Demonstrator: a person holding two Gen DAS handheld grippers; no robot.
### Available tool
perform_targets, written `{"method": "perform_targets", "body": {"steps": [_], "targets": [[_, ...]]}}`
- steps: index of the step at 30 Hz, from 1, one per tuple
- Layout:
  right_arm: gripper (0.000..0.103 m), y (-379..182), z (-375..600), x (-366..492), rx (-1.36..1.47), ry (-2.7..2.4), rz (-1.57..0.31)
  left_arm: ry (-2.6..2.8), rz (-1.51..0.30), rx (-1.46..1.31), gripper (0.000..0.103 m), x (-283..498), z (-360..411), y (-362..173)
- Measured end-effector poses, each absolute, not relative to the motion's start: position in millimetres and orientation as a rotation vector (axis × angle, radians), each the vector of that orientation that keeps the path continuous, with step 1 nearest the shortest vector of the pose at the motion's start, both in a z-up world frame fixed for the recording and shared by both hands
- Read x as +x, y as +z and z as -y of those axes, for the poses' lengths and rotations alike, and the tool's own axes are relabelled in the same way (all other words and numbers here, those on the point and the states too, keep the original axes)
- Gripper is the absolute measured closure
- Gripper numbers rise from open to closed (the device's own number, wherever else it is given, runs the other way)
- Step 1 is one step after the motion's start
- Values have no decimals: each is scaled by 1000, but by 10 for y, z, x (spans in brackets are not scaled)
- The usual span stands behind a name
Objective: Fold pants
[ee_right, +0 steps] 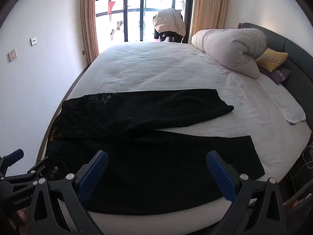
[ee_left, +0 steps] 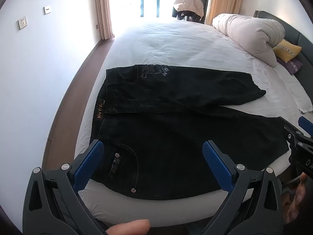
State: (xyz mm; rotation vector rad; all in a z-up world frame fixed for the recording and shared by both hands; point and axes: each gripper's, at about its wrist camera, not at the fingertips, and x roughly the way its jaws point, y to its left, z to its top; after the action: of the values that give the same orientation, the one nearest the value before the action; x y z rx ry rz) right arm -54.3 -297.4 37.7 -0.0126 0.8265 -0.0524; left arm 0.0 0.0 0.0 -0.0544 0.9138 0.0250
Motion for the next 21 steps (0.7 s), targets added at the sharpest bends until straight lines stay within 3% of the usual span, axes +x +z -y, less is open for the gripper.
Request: {"method": "perform_targets", "body": {"steps": [21], "targets": [[0, 171, 3069, -635, -10, -54, -875, 25, -917, -49, 0, -14, 42, -36]]}}
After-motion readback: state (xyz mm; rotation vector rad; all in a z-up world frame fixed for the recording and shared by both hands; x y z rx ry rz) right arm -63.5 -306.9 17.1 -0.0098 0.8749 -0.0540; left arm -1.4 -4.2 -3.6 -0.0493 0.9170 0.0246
